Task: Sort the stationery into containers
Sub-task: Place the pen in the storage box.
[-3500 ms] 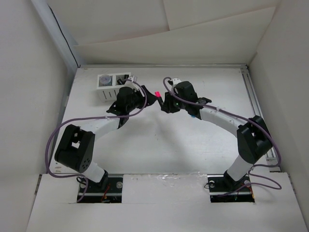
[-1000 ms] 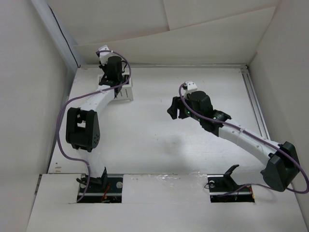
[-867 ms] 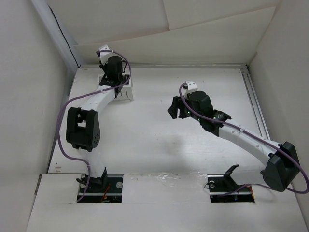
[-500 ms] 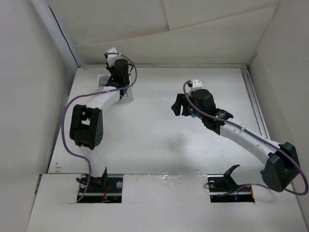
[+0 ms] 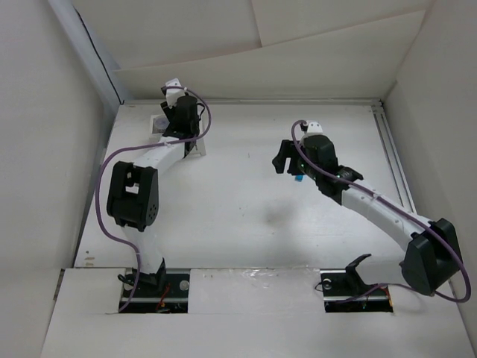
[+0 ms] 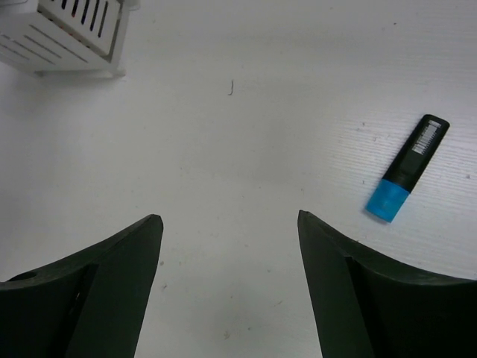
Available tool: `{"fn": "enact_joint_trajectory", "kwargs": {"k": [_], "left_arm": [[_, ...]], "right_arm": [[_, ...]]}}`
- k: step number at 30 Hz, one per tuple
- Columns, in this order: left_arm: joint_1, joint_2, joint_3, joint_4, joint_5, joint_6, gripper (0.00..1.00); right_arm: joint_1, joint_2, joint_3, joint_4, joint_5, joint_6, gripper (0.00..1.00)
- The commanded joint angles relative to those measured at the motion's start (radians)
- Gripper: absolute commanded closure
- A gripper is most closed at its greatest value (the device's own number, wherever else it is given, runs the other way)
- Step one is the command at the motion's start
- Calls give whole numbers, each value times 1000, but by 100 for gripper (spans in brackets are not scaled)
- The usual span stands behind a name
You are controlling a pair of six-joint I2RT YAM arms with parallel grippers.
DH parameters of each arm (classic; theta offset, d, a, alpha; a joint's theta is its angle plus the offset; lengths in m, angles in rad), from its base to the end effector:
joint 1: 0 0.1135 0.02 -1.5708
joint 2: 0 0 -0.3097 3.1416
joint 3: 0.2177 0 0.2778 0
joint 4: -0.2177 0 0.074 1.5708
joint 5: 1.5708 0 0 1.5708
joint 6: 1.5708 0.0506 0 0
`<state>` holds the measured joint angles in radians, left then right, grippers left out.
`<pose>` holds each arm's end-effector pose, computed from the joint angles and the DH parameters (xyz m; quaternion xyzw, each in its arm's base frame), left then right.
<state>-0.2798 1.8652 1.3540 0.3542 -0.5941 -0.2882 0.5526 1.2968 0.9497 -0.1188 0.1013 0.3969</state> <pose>0.4790 -0.1082 0.3114 -0.1931 0.7263 0.0396 0.6585 0.2774 0.1651 0.3199 -0.0396 0.8496 0.2012 0.4858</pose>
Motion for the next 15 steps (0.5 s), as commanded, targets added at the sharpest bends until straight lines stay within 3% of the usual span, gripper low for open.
{"fn": "enact_joint_trajectory", "kwargs": {"k": [1, 9, 15], "left_arm": [[2, -98, -13, 51, 27, -20, 58], [-44, -227, -104, 98, 171, -141, 61], [-186, -313, -174, 138, 238, -203, 61]], "right_arm": [[-23, 1, -14, 42, 40, 32, 20], [-80, 102, 9, -34, 147, 89, 16], [-111, 162, 21, -65, 239, 138, 16]]}}
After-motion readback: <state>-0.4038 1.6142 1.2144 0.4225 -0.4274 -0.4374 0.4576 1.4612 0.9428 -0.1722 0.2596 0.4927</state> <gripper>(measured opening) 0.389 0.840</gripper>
